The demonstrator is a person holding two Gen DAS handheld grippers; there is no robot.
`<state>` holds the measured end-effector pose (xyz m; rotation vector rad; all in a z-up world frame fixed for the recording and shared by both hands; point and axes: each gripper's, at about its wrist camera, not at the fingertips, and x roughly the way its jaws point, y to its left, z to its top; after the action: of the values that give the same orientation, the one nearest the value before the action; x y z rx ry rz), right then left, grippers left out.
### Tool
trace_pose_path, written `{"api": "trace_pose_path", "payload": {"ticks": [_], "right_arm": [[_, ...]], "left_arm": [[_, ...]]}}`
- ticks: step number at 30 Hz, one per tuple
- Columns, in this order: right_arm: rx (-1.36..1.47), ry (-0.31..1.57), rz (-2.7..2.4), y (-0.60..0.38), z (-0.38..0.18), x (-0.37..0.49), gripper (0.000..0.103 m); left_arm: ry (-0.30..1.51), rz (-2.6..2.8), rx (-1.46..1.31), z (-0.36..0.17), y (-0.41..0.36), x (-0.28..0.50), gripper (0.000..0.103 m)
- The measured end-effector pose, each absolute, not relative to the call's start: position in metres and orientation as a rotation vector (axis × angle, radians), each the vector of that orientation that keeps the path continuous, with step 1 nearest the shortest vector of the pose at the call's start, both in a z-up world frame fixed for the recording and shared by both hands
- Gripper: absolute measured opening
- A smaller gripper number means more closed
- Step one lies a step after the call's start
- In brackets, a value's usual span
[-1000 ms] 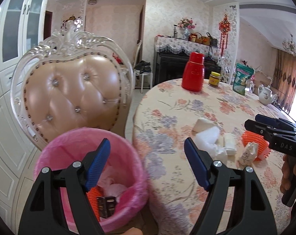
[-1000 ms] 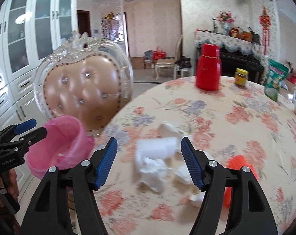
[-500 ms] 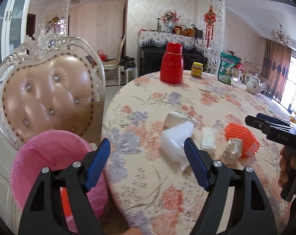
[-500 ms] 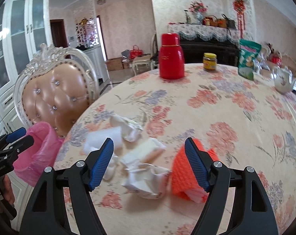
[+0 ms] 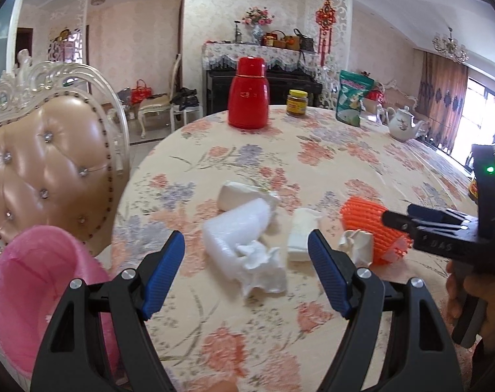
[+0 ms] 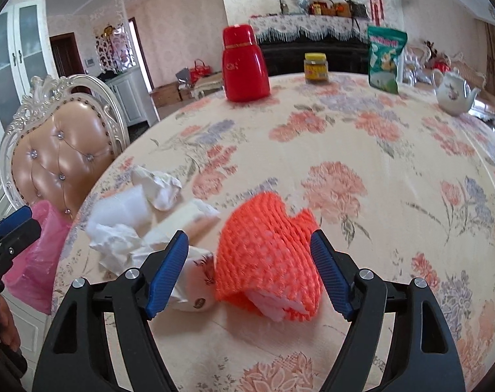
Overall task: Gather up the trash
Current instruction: 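Grasp the orange foam net with the right tool while the left tool grasps the white paper cup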
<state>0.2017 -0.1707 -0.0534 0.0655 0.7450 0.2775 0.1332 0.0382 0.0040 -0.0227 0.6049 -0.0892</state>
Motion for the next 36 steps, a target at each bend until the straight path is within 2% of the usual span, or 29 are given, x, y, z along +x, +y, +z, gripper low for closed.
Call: {"api": "trace_pose_path", "payload": {"ticks": [13, 24, 36], "right_arm": [[0.030, 0.853, 0.253, -0.170, -0.083, 0.217, 0.073], [0.051, 0.837, 0.260, -0.177, -0.081, 0.219, 0.048], [0.149, 0.669, 0.226, -0.204, -0.042, 0.204, 0.045]], "left_arm": [[0.639, -0.160, -0.034, -0.011, 0.011, 0.148, 0.075], [0.661, -0.207, -0.035, -0.019, -0.007, 0.156, 0.075], [0.701, -0.273, -0.046, -0.032, -0.033, 0.171, 0.075]]}}
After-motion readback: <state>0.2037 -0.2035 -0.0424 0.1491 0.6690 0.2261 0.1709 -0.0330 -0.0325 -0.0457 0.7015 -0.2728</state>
